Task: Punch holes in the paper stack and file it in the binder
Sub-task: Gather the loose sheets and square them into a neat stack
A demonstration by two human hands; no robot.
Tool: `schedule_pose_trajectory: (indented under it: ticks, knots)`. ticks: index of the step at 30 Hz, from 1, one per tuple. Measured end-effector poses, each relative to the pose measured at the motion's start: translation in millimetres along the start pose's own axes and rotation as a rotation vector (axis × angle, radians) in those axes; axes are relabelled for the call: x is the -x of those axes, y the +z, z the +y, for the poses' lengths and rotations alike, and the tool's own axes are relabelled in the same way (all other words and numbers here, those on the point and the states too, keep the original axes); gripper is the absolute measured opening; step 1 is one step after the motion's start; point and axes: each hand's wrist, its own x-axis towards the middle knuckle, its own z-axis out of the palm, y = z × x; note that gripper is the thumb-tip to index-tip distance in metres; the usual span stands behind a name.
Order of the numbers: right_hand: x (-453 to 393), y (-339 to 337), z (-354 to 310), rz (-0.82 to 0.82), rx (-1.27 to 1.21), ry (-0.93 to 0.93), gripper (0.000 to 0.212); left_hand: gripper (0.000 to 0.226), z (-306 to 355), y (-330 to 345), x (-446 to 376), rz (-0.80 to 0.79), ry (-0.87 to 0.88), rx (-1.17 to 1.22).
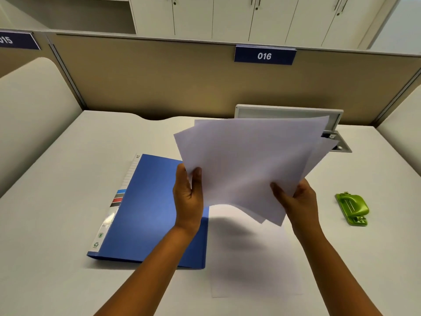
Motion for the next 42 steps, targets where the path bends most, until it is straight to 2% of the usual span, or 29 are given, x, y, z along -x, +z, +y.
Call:
schedule_pose_trajectory:
  ticks: [2,5,7,9,11,15,18,20,22,23,26,29,33,35,39,42]
  knots:
    - [3,0,1,-0.006,0.067,-0.05,0.021,0.027,-4,-2,1,-0.02,0.006,0.001]
    - [8,2,2,-0.018,0.165,-0.106,0.023,0.042,-6,-3,4,-0.036,0.015,-0.007]
    - [10,5,7,-0.024,0.148,-0.096,0.023,0.031,-10,-1,7,-0.077,-0.022,0.014]
    - [11,9,13,-0.051,0.092,-0.037,0.037,0.023,-16,0,10,-0.118,-0.058,0.025]
    - [11,11,16,-0.084,0.004,0.047,0.056,0.025,-19,-1,13,-0.145,-0.066,-0.034]
    - [12,7,21,-0.104,-0.082,0.108,0.057,0.06,-24,-1,19,-0.208,-0.17,-0.019]
    - [10,2,26,-0.141,-0.1,0.113,0.055,0.073,-30,-2,19,-0.224,-0.228,-0.024]
    - [8,0,27,-0.152,-0.124,0.114,0.06,0.064,-33,-1,18,-0.217,-0.251,-0.035]
    - [6,0,27,-0.148,-0.159,0.108,0.068,0.035,-30,3,17,-0.216,-0.262,-0.026]
    - [5,0,27,-0.148,-0.17,0.102,0.067,0.029,-28,6,17,-0.215,-0.26,-0.03]
    - [4,0,28,-0.15,-0.175,0.117,0.057,0.035,-27,10,14,-0.212,-0.248,-0.052]
    - [4,-6,25,-0.143,-0.157,0.061,0.071,0.035,-27,9,11,-0.21,-0.227,-0.099]
    - [-5,-17,16,-0.093,-0.212,0.009,0.038,0.021,-22,12,7,-0.233,-0.187,-0.081]
    - [-8,-19,11,-0.065,-0.219,-0.007,0.04,0.024,-18,20,7,-0.243,-0.163,-0.082]
    - [-13,-26,9,-0.032,-0.192,-0.014,0.03,0.021,-18,33,9,-0.242,-0.151,-0.073]
    - [-13,-35,8,-0.077,-0.13,-0.026,0.035,0.081,-21,33,9,-0.222,-0.149,-0.099]
